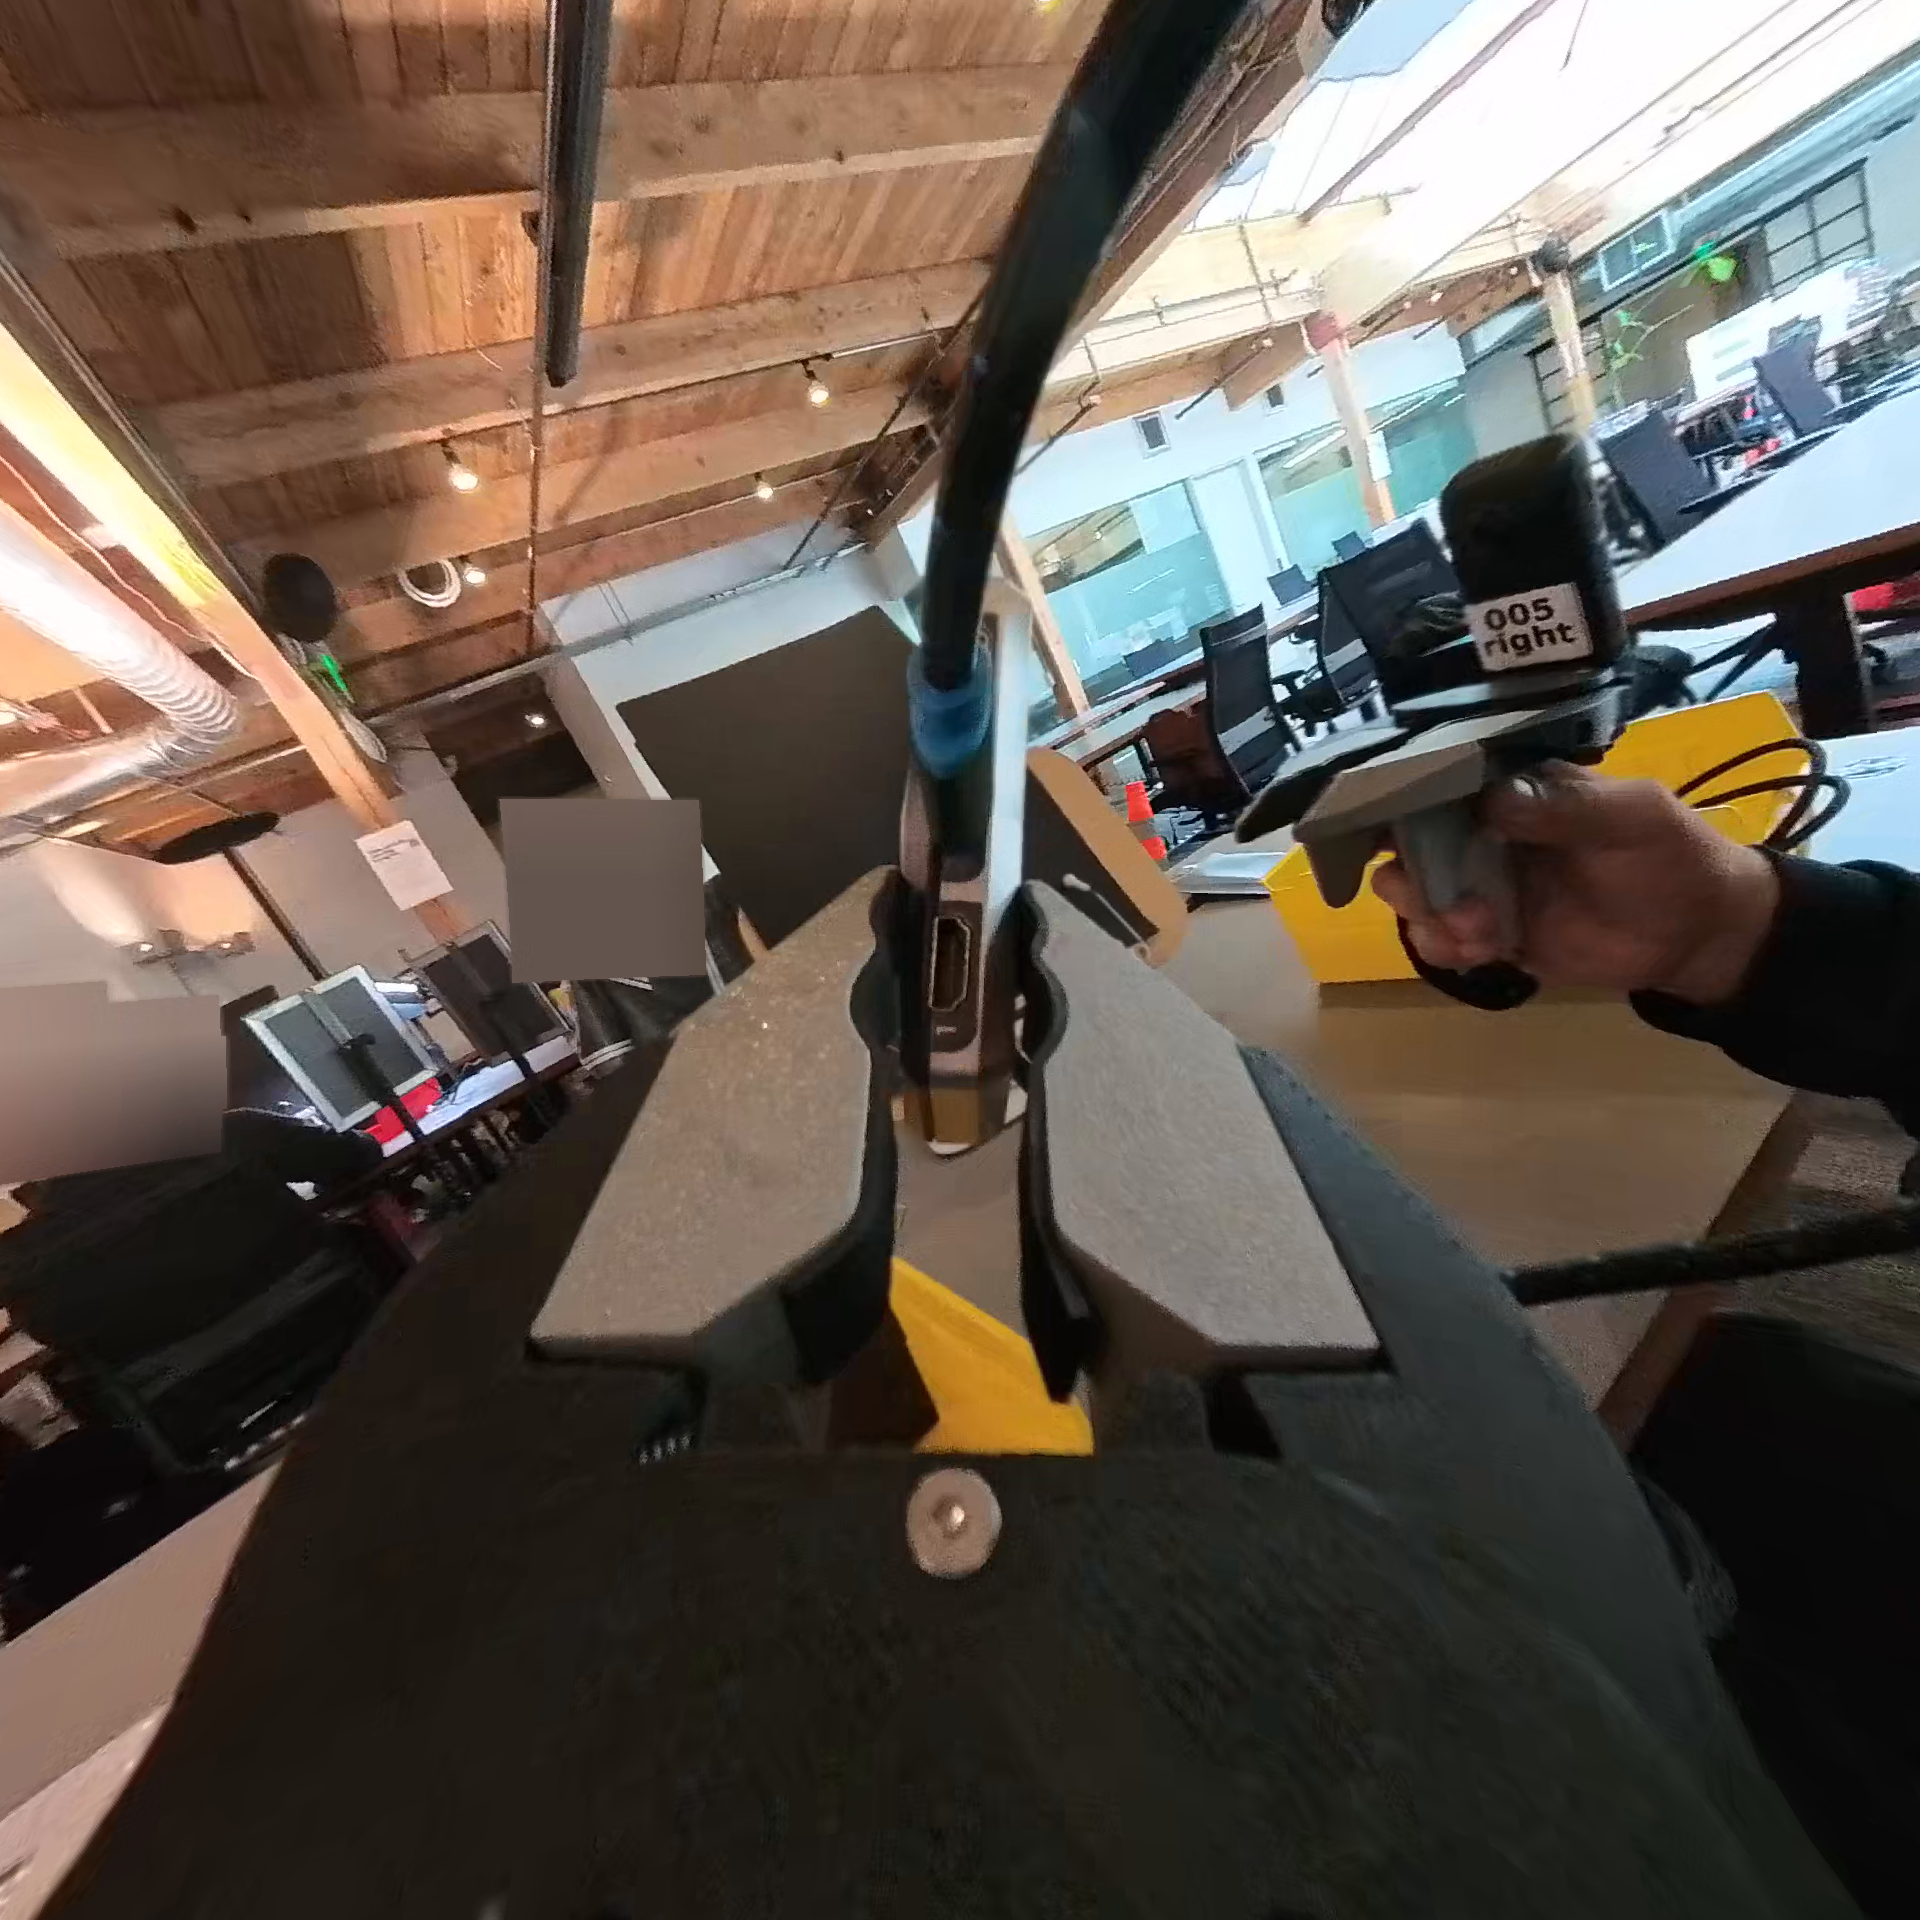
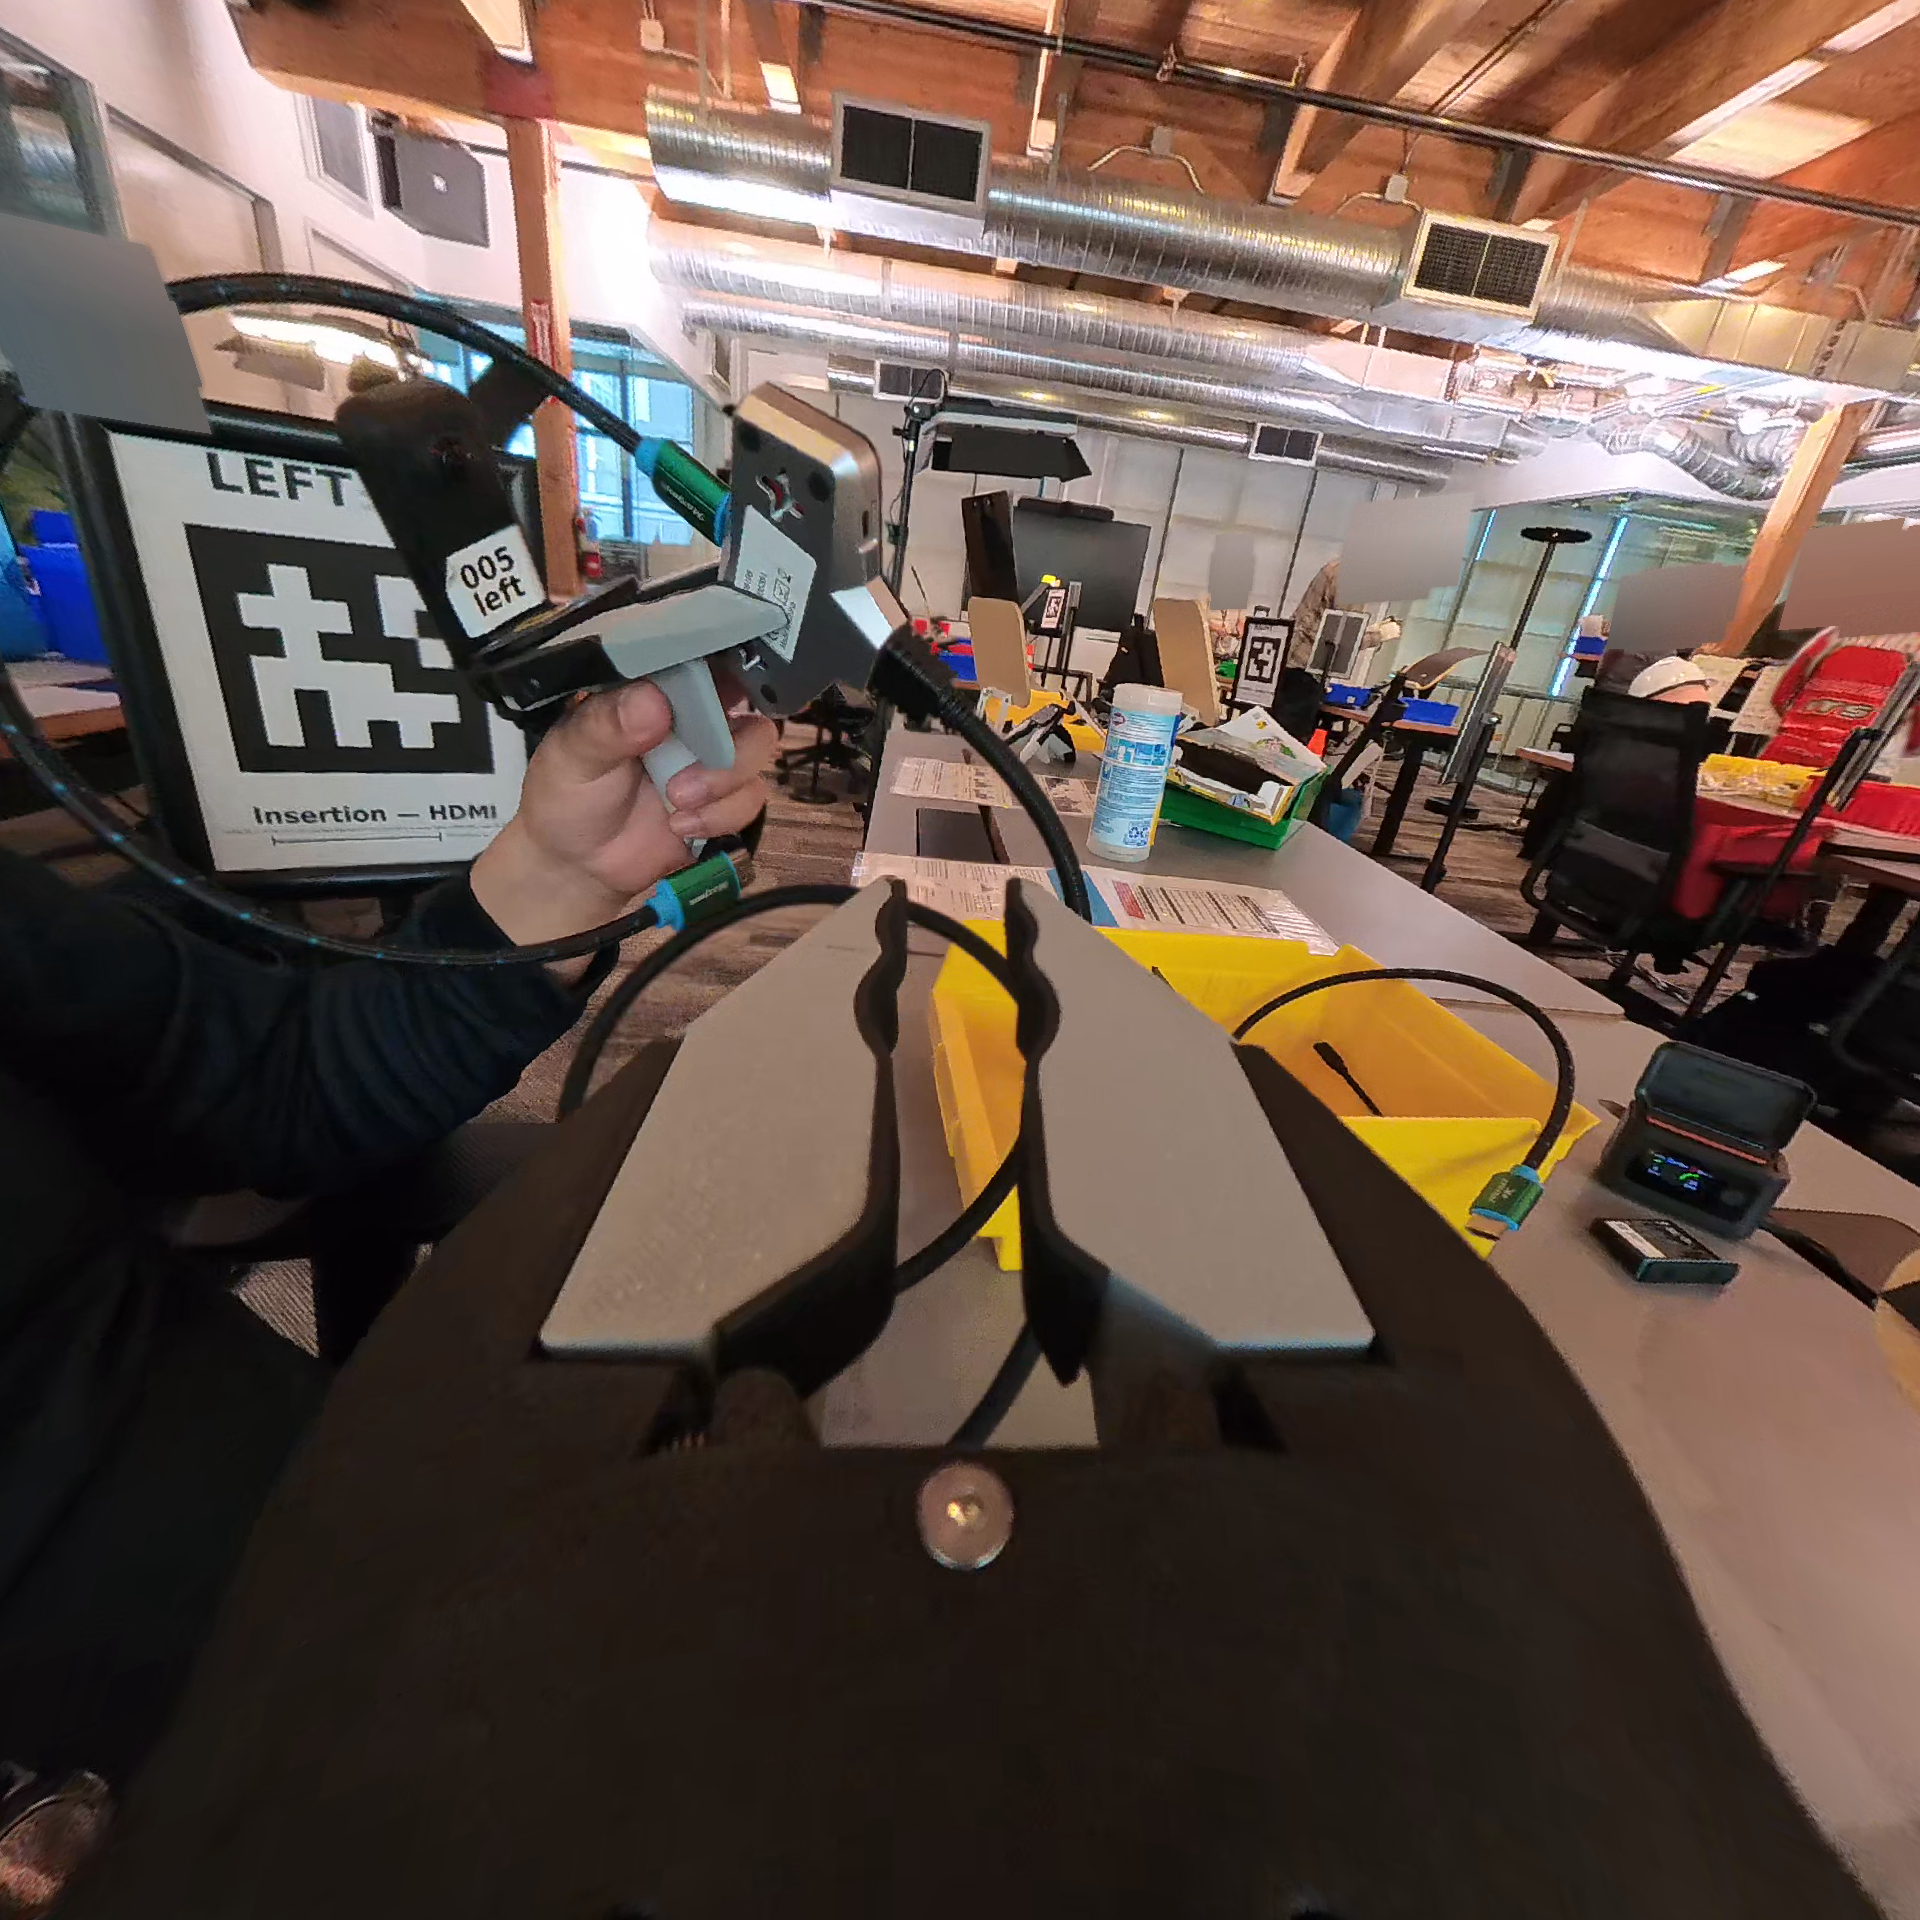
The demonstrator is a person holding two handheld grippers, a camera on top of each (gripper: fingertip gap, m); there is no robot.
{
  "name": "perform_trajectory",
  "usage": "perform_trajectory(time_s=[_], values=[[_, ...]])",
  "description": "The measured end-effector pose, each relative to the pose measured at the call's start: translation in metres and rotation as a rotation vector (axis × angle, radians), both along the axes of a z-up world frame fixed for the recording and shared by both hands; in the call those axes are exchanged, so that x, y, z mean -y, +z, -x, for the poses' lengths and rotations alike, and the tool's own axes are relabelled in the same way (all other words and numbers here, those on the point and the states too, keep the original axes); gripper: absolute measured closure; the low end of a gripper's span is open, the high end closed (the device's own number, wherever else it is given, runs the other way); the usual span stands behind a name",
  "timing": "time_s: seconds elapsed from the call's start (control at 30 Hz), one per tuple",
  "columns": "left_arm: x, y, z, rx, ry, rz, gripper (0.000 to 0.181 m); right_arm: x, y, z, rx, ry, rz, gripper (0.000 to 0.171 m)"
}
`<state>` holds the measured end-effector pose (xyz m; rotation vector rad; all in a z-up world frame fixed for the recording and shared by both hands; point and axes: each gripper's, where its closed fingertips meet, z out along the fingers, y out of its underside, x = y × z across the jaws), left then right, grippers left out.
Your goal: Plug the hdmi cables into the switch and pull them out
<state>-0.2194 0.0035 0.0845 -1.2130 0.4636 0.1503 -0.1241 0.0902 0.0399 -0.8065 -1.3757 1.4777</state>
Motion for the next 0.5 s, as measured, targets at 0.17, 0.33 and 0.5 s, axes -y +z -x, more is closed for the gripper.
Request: perform_trajectory(time_s=[0.17, 0.33, 0.5], values=[[-0.006, -0.006, 0.001, -0.032, 0.031, 0.023, 0.162, -0.001, -0.001, 0.001, 0.000, 0.020, 0.034, 0.157], [-0.016, -0.017, -0.007, -0.060, 0.019, 0.063, 0.163, 0.000, -0.001, 0.001, 0.000, 0.008, 0.003, 0.158], [-0.022, -0.025, -0.011, -0.066, 0.008, 0.085, 0.163, 0.002, 0.000, 0.000, 0.001, 0.002, -0.016, 0.157]])
